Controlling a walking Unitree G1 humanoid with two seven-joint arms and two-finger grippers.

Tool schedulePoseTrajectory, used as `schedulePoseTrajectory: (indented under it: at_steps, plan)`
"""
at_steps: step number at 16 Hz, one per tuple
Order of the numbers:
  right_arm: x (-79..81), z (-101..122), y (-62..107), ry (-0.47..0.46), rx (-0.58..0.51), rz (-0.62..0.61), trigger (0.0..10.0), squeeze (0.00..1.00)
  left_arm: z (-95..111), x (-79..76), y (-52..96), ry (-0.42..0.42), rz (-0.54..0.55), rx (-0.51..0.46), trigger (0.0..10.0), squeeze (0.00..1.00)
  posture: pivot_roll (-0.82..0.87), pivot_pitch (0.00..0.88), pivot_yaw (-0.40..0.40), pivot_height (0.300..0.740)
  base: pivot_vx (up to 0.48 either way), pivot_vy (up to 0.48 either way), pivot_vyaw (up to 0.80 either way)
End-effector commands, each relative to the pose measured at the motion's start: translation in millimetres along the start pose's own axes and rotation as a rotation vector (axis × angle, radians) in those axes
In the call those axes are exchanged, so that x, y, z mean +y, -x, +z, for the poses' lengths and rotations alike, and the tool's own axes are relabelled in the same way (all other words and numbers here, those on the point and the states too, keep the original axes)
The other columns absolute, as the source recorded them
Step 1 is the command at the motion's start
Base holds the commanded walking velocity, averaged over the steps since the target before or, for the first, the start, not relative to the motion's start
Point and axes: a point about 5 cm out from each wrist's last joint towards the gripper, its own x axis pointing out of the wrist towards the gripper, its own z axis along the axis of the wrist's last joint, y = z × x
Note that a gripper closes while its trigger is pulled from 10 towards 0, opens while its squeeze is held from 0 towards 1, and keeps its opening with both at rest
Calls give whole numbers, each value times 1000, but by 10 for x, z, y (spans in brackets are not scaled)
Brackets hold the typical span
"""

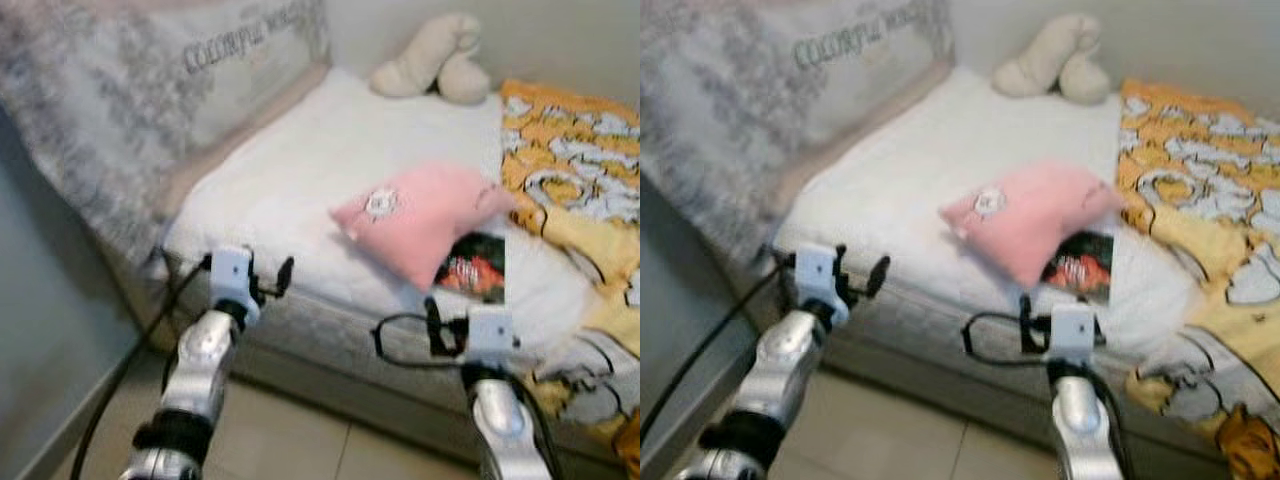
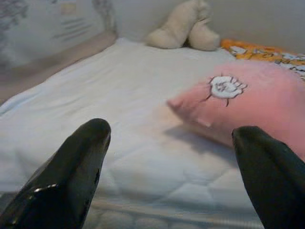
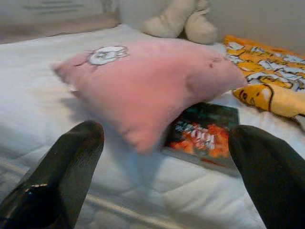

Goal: Clean up the room

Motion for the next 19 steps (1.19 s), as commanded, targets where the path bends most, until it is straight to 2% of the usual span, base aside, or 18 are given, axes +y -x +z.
schedulePoseTrajectory:
  at_steps: [1, 6, 11, 13, 16, 18, 19]
  plan:
    - [-133, -12, 16, 21, -2, -37, 10000, 0, 16, -134, -53, 6, -42, -6, 10000, 0, 101, 0, -19, 740, 480, 0, 0]
    - [-107, 7, -25, 25, -7, -22, 10000, 0, 45, -100, -89, -5, -36, -11, 10000, 0, 103, 0, -16, 740, 480, 0, 0]
    - [-125, 6, -51, 23, -1, -37, 10000, 0, 110, -75, -152, -31, -27, -24, 10000, 0, 96, 0, -10, 740, 480, 0, -761]
    - [-131, 17, -54, 23, -13, -48, 10000, 0, 133, 3, -175, -43, 31, -24, 10000, 0, 95, 0, -11, 740, 480, 0, 0]
    - [-143, 84, -89, 16, -32, -38, 10000, 0, 225, 230, -211, -24, 137, -28, 10000, 0, 90, 0, -17, 740, 265, 281, 0]
    - [-147, 95, -85, 15, -36, -36, 10000, 0, 274, 264, -239, -44, 137, -30, 10000, 0, 87, 0, -17, 740, 0, 480, 0]
    - [-144, 94, -75, 14, -36, -34, 10000, 0, 303, 221, -288, -105, 110, -14, 10000, 0, 85, 0, -16, 740, 0, 0, 0]
